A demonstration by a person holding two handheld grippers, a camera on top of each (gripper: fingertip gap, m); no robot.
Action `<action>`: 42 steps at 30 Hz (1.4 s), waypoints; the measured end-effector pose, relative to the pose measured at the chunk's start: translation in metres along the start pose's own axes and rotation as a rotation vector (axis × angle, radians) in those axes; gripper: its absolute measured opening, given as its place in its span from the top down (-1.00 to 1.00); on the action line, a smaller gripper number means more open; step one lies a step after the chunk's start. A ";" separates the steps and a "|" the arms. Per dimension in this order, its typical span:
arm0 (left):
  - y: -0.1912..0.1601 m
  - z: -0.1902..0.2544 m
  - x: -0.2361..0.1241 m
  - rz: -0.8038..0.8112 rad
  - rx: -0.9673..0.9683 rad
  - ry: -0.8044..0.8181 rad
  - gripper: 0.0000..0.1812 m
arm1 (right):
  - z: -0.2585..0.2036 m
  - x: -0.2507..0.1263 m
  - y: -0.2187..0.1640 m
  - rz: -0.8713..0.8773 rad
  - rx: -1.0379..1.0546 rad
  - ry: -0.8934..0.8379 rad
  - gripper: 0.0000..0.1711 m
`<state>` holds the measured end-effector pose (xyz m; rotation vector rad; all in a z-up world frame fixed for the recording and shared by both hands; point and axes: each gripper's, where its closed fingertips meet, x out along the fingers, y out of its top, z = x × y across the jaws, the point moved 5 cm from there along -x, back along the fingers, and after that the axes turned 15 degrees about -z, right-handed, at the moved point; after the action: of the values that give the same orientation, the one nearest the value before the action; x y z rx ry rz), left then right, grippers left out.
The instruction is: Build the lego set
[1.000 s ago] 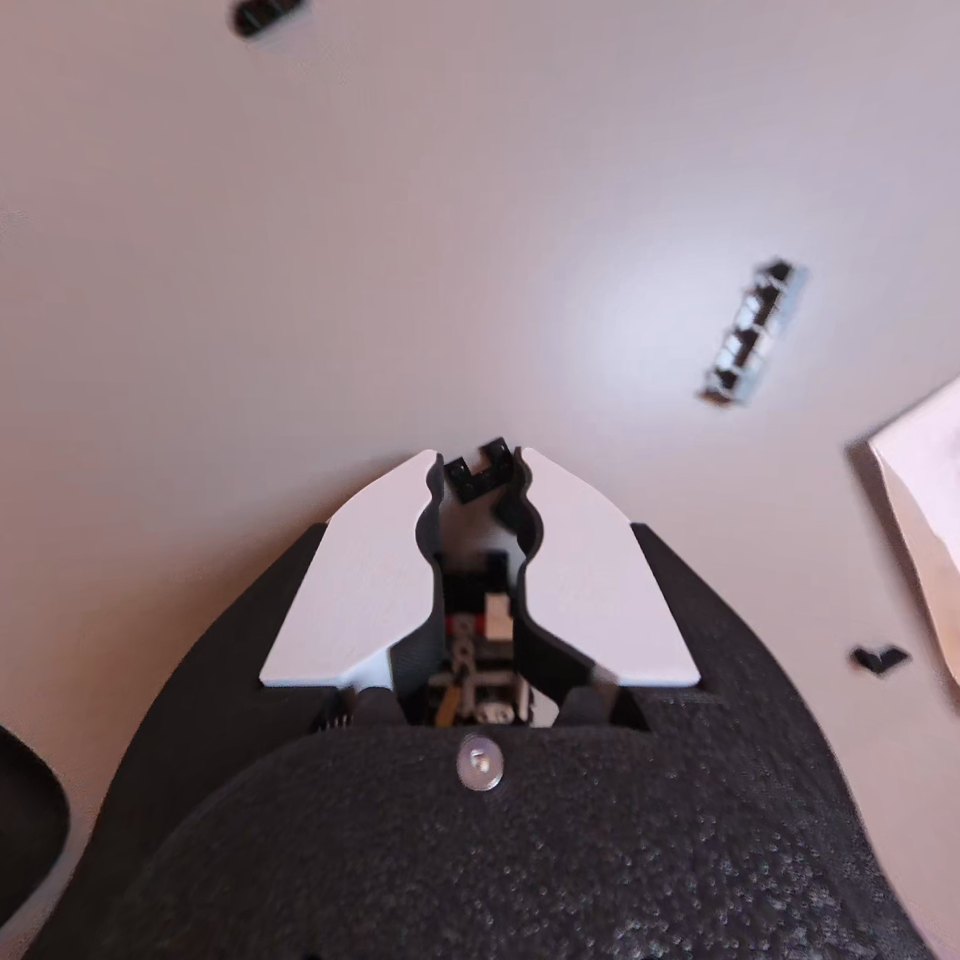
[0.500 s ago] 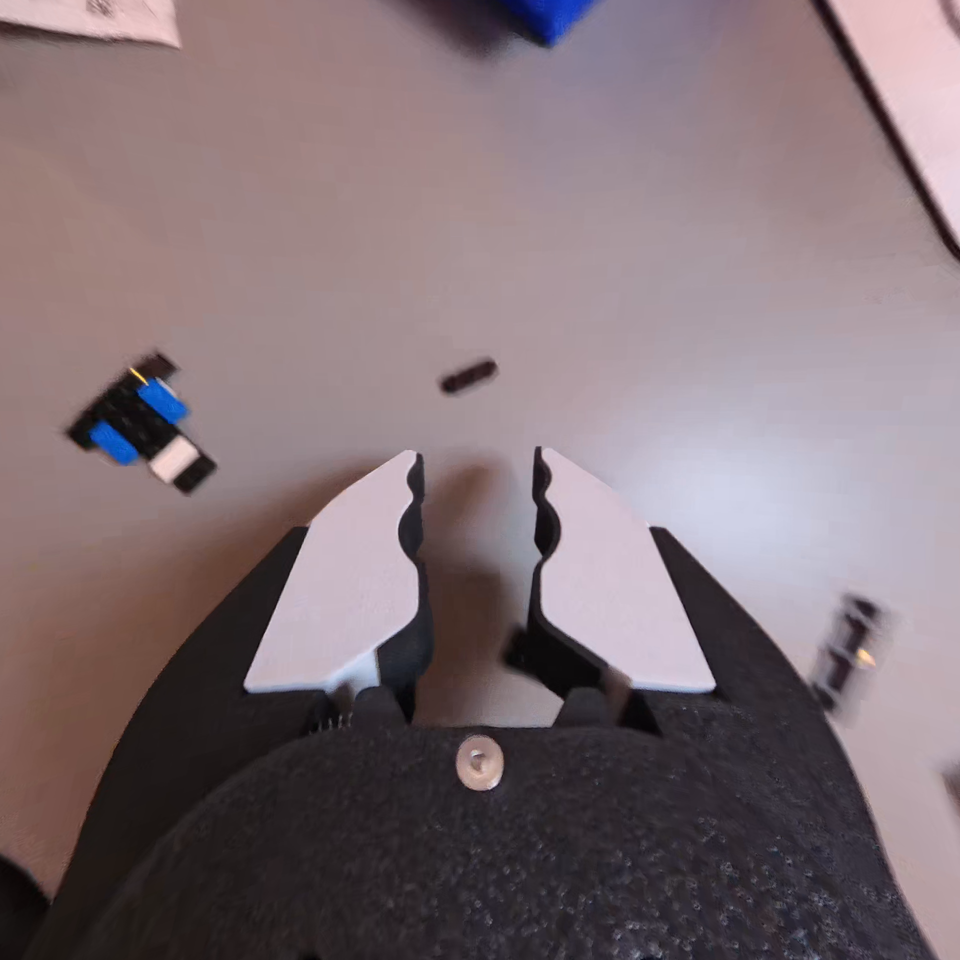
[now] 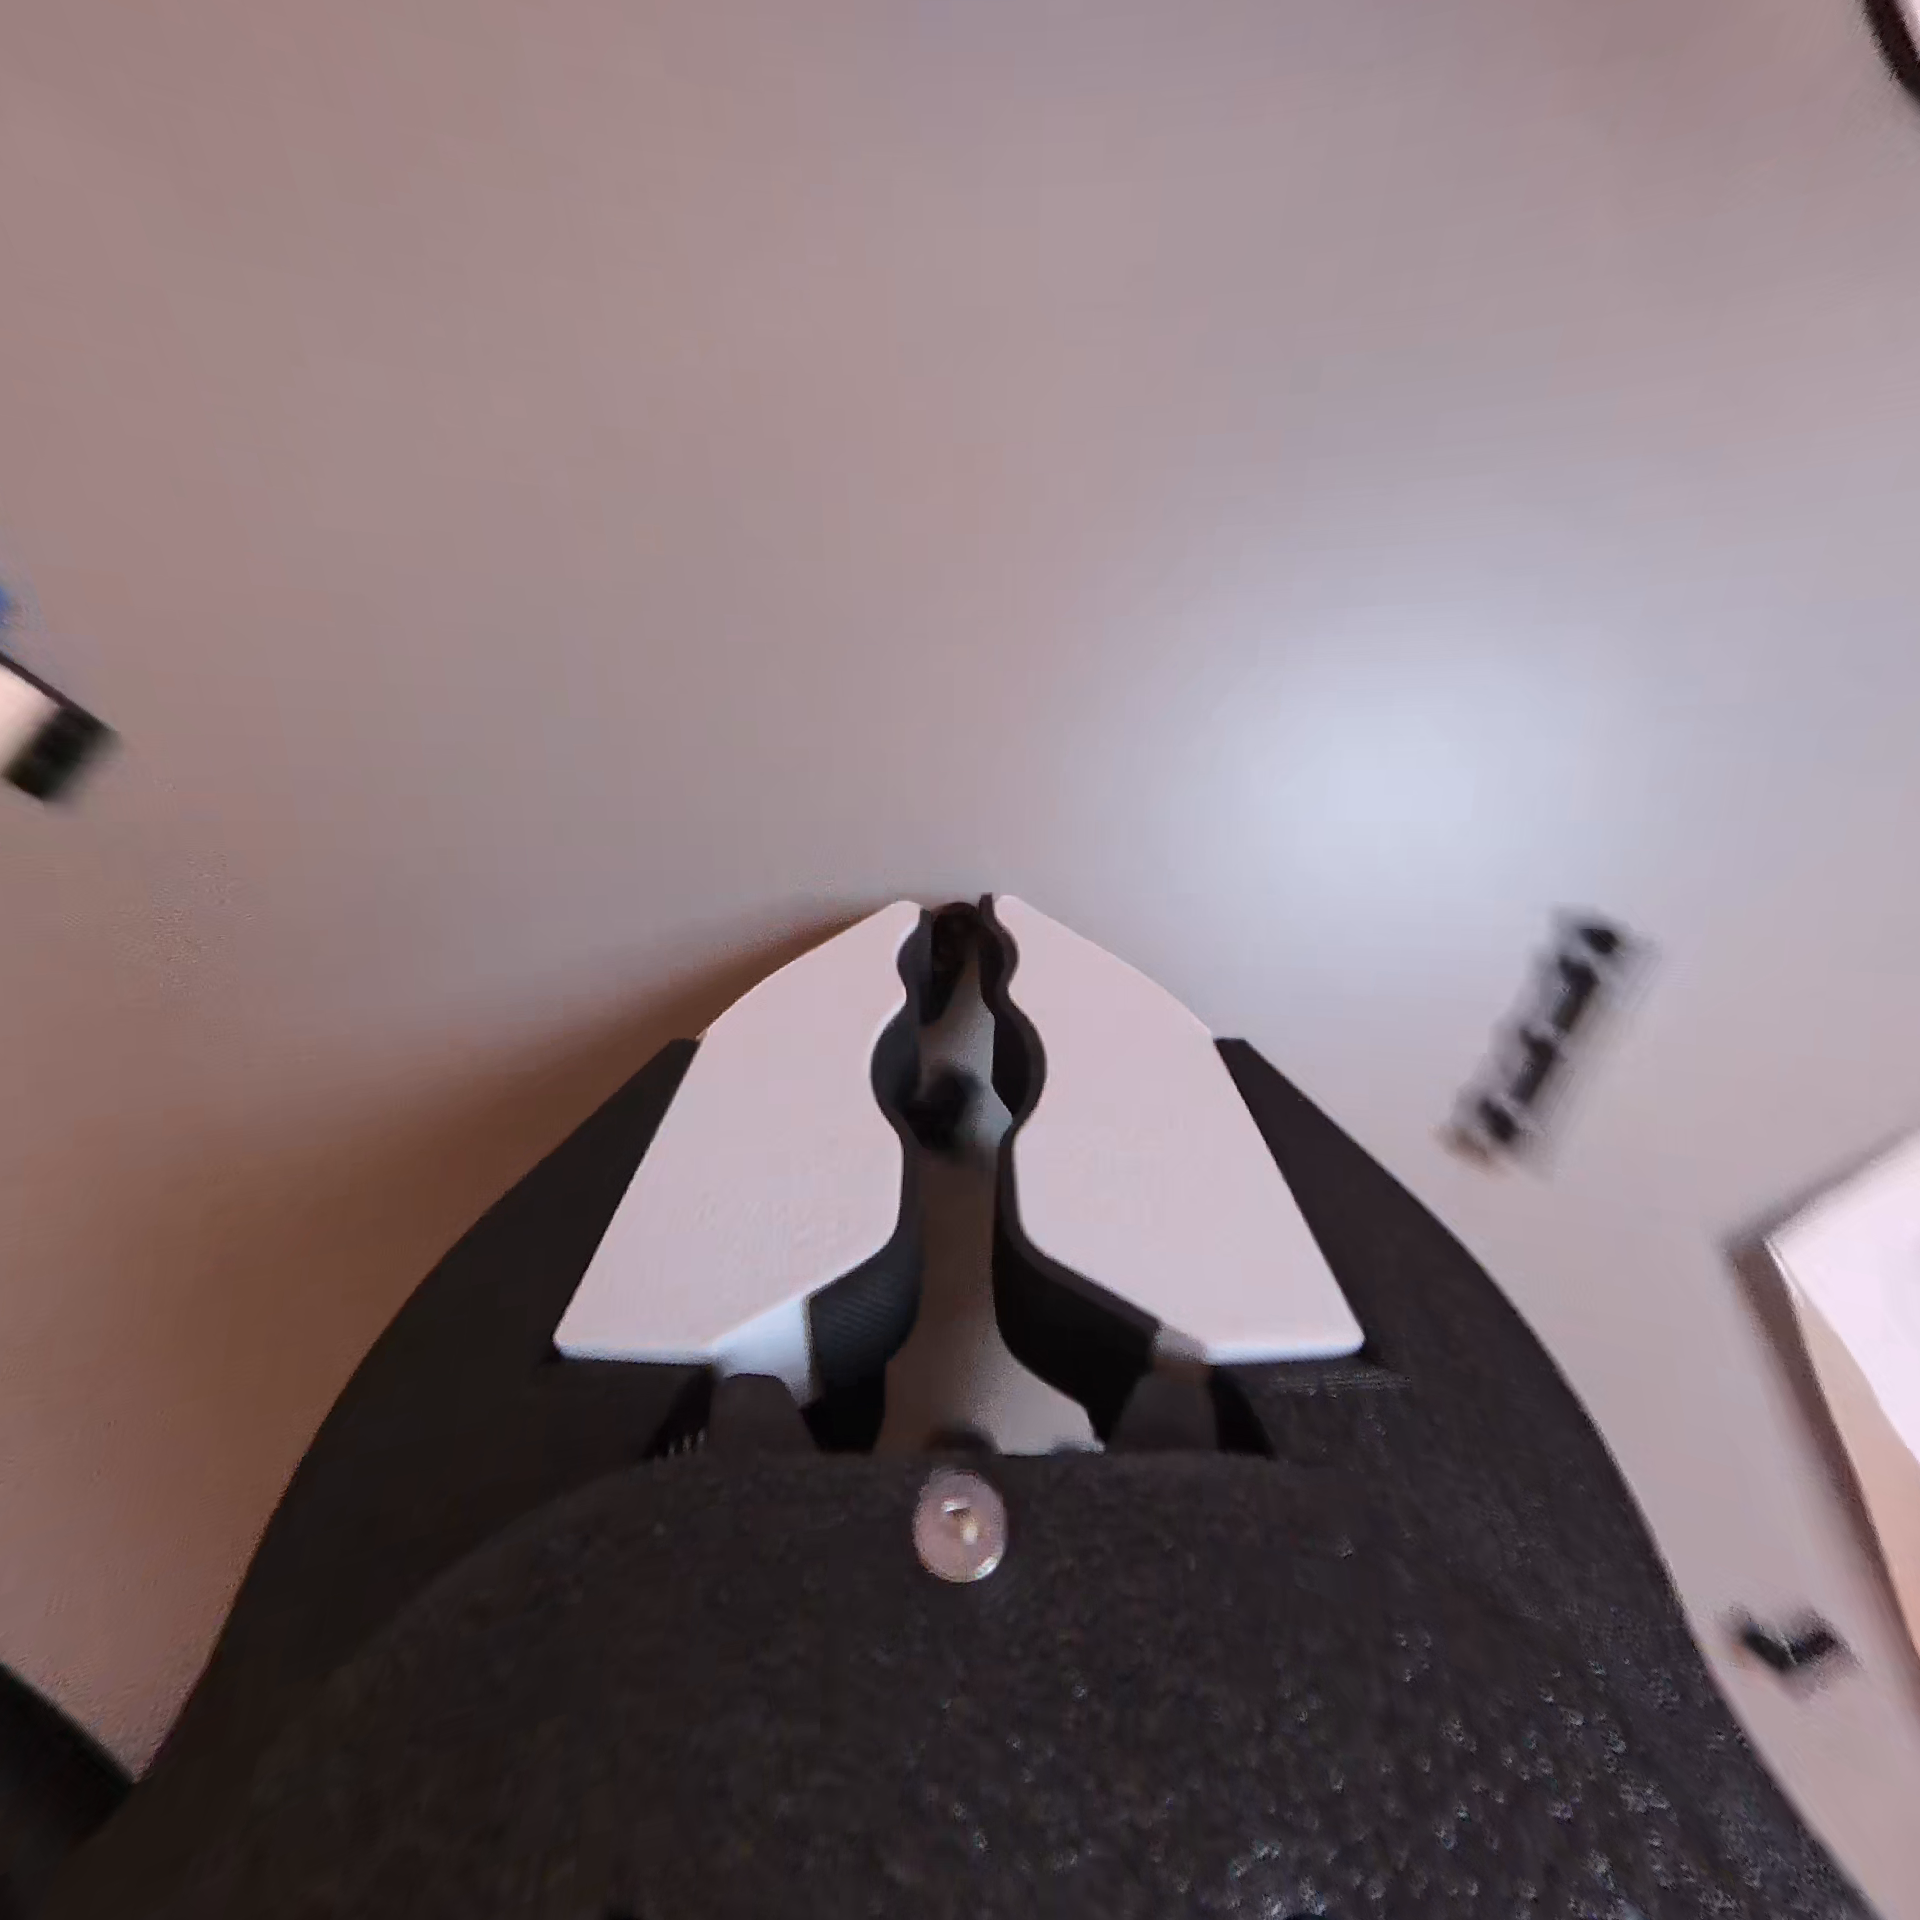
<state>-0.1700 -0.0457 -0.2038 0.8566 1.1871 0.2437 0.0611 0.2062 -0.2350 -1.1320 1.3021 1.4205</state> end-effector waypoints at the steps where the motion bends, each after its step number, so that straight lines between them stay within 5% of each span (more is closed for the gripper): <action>1: 0.000 0.000 0.000 0.002 0.000 -0.003 0.57 | 0.010 -0.003 -0.015 -0.033 0.024 -0.028 0.91; 7: -0.001 0.002 0.003 -0.007 0.006 -0.013 0.57 | 0.041 -0.022 -0.058 -0.044 0.167 -0.151 0.75; 14: -0.001 0.000 0.003 -0.010 -0.002 -0.002 0.57 | -0.108 -0.027 0.022 0.272 -0.298 0.190 0.43; 18: -0.001 0.001 0.004 -0.015 0.003 -0.001 0.57 | -0.156 0.000 0.040 0.228 -0.434 0.241 0.44; 20: -0.001 0.002 0.004 -0.017 0.007 -0.001 0.57 | -0.159 0.007 0.044 0.218 -0.437 0.236 0.61; 35: 0.004 0.001 -0.004 0.041 0.018 0.026 0.60 | -0.001 -0.024 -0.098 -0.074 0.045 -0.072 0.61; 42: 0.011 -0.005 -0.018 0.133 -0.020 0.061 0.69 | -0.001 -0.066 -0.059 0.203 0.116 -0.248 0.44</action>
<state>-0.1782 -0.0466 -0.1837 0.9170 1.1838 0.3924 0.1326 0.2078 -0.1825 -0.7367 1.3298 1.5554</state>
